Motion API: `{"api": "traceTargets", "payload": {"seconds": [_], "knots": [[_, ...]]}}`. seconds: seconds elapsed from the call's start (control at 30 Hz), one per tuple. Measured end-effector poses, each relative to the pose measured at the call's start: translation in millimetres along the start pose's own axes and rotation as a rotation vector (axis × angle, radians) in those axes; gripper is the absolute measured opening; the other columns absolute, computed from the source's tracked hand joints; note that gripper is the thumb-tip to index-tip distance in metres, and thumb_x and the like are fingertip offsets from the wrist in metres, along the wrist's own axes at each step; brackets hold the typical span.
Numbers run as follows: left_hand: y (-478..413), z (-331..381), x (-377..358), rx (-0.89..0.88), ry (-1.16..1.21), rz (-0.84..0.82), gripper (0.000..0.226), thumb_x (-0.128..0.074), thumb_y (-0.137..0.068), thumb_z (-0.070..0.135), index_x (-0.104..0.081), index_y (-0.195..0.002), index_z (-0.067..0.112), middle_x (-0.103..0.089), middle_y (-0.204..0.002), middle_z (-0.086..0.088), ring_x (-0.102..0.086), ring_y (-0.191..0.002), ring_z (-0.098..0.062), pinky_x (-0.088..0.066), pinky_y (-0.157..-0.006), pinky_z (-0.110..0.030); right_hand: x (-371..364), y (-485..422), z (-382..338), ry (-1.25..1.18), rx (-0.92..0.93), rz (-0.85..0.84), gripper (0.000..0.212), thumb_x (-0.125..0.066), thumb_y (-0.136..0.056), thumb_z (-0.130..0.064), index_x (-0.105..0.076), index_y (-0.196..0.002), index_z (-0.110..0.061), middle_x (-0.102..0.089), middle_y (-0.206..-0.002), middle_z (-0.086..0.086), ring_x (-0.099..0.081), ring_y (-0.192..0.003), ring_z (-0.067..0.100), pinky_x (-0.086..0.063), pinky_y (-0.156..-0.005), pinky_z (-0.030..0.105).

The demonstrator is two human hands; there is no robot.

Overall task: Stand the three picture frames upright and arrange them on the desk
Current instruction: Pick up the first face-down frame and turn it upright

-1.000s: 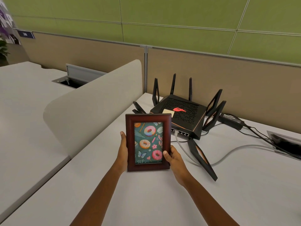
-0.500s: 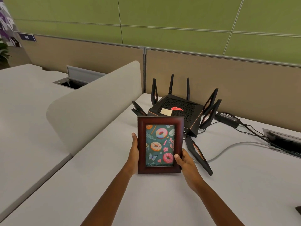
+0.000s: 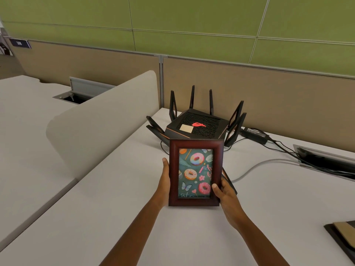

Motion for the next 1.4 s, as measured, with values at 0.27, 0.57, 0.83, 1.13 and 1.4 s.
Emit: {"api": "traceTargets", "payload": {"seconds": [0.27,0.57,0.83,1.13,1.4], "knots": [[14.2,-6.5,-13.6,-0.002,-0.036,-0.008,0.061,-0.005,-0.088,0.058,-0.061,-0.087,0.034,-0.076,-0.070,0.014,-0.072,-0.068,-0.006,-0.058,-0.052,-0.021,8.7,15.3,-2.0,0.006,0.020,-0.013,0.026,-0.041,-0.094,-0.011,-0.042,-0.116,-0.025,-0.055,-0.119,0.005,-0.053,-0.112,0.023,-0.045,-0.099,0.043],[29.6,-5.9,-19.7,-0.019,-0.134,0.068,0.058,-0.005,-0.089,0.056,-0.058,-0.092,0.033,-0.064,-0.100,0.000,-0.066,-0.085,-0.015,-0.055,-0.073,-0.032,13.4,24.6,-0.7,0.073,-0.019,-0.020,0.036,-0.040,-0.094,-0.016,-0.038,-0.130,-0.015,-0.053,-0.122,0.007,-0.053,-0.114,0.024,-0.048,-0.094,0.041],[64.7,30.8,-14.6,-0.381,-0.295,0.500,0.046,-0.017,-0.097,0.035,-0.042,-0.130,0.014,-0.047,-0.136,-0.016,-0.048,-0.123,-0.031,-0.041,-0.099,-0.039,26.3,37.1,-16.3,0.263,0.110,0.034,0.036,-0.044,-0.093,-0.013,-0.040,-0.128,-0.011,-0.052,-0.118,0.004,-0.052,-0.109,0.017,-0.050,-0.079,0.017],[127.5,60.8,-111.8,-1.032,-0.769,0.428,0.049,-0.024,-0.093,0.038,-0.033,-0.134,0.014,-0.032,-0.146,-0.016,-0.032,-0.135,-0.027,-0.041,-0.103,-0.047,111.7,91.7,-41.8,0.558,0.308,0.265,0.025,-0.049,-0.091,-0.008,-0.056,-0.115,-0.009,-0.060,-0.111,0.004,-0.056,-0.100,0.015,-0.041,-0.088,0.025],[133.7,-49.5,-216.8,-0.861,-1.132,-0.021,0.047,-0.037,-0.092,0.030,-0.029,-0.138,0.020,-0.015,-0.149,0.008,-0.016,-0.138,-0.006,-0.019,-0.112,-0.024,229.0,146.9,-36.8,0.764,0.241,0.538,0.024,-0.050,-0.088,0.003,-0.059,-0.110,0.001,-0.062,-0.112,0.021,-0.056,-0.105,0.033,-0.042,-0.093,0.037]]}}
Point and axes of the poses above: each hand's wrist, its own y-axis away from the middle knuckle, its own x-axis out of the back of the hand, z = x × y, the point moved 7 cm from there along -y, towards the middle knuckle
